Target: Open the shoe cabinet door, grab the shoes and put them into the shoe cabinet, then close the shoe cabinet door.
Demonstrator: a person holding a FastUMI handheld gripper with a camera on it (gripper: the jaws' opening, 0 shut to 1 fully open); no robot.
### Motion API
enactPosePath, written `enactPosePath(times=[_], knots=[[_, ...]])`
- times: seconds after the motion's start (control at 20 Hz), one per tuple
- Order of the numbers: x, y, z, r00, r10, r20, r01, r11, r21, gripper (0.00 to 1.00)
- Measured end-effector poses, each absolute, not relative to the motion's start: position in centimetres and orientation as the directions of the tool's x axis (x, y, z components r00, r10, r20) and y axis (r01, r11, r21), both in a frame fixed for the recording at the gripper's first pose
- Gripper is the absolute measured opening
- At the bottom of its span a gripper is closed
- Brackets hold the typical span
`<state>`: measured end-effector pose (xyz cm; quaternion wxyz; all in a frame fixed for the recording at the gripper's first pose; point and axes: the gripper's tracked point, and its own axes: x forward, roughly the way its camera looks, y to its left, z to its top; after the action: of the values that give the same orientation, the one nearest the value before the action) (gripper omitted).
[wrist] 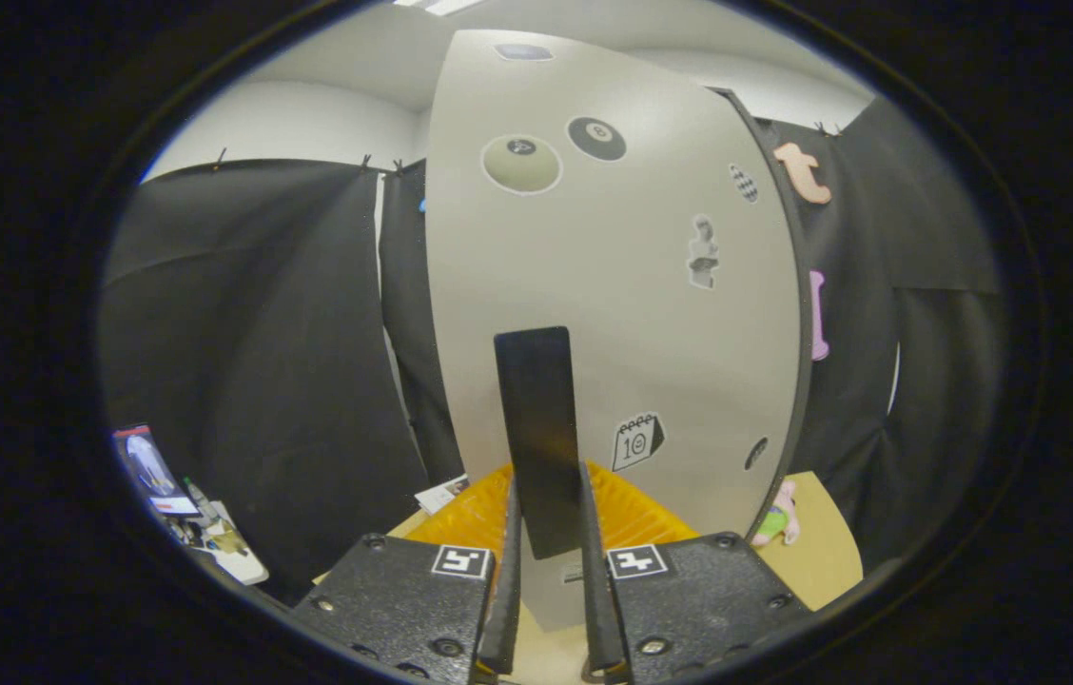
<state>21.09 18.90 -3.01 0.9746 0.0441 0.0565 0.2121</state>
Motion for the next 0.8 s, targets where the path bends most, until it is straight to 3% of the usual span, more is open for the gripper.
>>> enactPosePath(times=[0.45,0.8], knots=[[15.9,8.2,-3.2,0.949,0.299,-0.101,-0.288,0.951,0.113,0.23],[17.1,-3.0,-5.1,0.983,0.118,-0.140,-0.096,0.983,0.156,0.12]])
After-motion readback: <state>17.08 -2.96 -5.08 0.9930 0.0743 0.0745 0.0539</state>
